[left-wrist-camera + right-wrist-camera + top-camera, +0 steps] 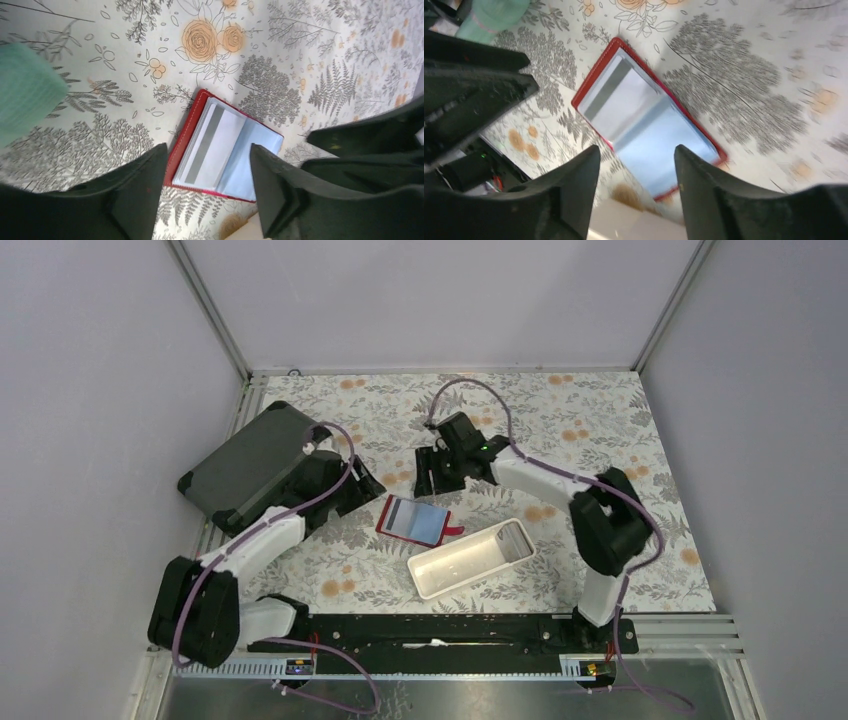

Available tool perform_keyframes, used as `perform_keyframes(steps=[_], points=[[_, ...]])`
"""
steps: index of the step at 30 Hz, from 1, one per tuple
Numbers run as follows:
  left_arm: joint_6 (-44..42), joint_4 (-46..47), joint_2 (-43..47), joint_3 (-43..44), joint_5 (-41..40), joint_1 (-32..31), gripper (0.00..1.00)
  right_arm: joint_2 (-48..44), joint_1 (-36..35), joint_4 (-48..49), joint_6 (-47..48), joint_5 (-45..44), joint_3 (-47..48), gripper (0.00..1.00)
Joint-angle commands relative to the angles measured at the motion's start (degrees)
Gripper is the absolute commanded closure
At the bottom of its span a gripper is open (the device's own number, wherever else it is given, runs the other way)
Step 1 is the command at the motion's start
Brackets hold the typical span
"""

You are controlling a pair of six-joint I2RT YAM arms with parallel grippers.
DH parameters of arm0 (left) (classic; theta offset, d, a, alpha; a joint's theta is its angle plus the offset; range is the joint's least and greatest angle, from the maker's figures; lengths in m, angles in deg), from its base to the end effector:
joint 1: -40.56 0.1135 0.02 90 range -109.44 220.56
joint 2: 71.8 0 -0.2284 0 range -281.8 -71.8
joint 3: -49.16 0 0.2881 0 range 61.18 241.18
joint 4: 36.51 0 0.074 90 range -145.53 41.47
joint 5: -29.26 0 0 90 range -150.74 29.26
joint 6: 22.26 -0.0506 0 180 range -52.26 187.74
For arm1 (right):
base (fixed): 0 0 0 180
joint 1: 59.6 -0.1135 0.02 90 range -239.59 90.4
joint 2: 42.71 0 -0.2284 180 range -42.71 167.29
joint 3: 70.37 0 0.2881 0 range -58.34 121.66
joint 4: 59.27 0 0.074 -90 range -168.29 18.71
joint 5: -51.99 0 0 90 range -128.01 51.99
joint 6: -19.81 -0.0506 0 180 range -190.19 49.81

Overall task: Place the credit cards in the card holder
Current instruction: Insert the credit card into the card holder, then pick up the credit card from the storage box.

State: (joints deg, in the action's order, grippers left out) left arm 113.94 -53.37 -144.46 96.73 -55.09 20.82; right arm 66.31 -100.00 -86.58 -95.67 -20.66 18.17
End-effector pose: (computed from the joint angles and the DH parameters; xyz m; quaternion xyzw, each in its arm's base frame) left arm 0.2857 -0.1078 0.1262 -0.1892 0.8926 -0.2591 0.3167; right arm 0.3302 0.3009 0.1380 -0.1736 0.9074 0.3116 0.2222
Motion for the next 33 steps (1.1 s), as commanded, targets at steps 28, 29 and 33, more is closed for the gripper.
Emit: perform_keyframes(steps=[28,29,33], points=[[-26.4,-24.6,26.4,19.1,-17.3,8.7,0.01,-35.0,10.4,-30.5,0.8,-21.5,-26.0,0.03],[-26.3,-24.5,26.3,18.8,-17.0,8.8,0.01,-34.6,10.3,-30.5,0.8,-21.6,-26.0,0.03],[-26.2,-24.3,26.3,18.6,-16.4,9.4,0.01,-32.2,10.3,-29.4,1.0,-21.1,-26.2,0.03]])
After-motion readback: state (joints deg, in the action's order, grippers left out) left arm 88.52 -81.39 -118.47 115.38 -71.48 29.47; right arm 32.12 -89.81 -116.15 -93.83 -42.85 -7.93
